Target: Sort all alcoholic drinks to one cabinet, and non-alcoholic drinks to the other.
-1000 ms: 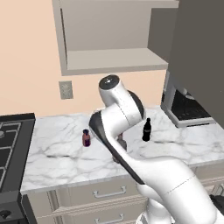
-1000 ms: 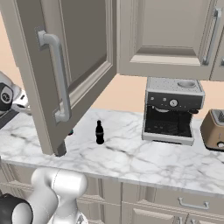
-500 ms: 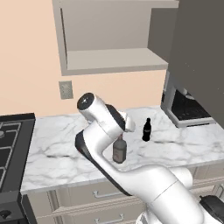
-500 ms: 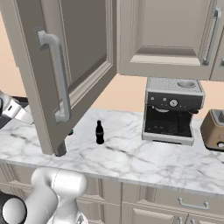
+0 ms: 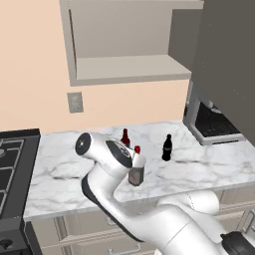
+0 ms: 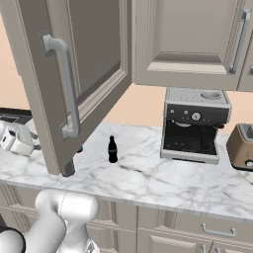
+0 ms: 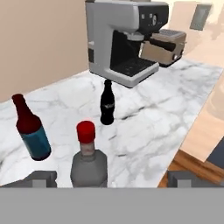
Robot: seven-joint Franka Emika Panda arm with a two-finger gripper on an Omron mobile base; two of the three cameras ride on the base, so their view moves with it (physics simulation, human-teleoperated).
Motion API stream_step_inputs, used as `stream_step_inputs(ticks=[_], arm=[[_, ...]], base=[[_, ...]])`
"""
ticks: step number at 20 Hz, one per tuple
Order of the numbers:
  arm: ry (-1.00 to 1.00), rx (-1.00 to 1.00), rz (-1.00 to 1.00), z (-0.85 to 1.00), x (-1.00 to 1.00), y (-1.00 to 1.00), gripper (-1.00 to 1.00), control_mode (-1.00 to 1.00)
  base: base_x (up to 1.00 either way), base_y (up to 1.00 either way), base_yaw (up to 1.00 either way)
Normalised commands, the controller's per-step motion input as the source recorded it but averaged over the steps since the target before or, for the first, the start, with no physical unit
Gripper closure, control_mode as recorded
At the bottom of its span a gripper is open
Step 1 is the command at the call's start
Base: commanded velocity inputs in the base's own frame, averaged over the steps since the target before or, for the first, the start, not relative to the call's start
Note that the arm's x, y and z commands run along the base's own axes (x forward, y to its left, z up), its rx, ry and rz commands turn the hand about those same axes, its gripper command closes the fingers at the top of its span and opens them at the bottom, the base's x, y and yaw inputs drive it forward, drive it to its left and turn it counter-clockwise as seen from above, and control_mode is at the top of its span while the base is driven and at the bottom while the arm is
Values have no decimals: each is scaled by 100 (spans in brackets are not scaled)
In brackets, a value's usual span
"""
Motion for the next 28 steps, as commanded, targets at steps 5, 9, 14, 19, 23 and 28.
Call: stream_step_inputs(ticks=[5, 9, 14, 19, 23, 28], arm=[[-17, -5, -15, -17, 9, 0, -100, -100], [-7, -6, -10, -11, 13, 0, -100, -100], [0, -4, -8, -5, 19, 0, -100, -100], [2, 0, -1, -8, 24, 0, -100, -100], [2, 0, 0, -16, 14, 0, -100, -100], [0, 0, 0, -21, 10, -7, -100, -100]], base=[[0, 0, 0], [0, 0, 0], [0, 0, 0], [0, 0, 0], [0, 0, 0], [0, 0, 0]])
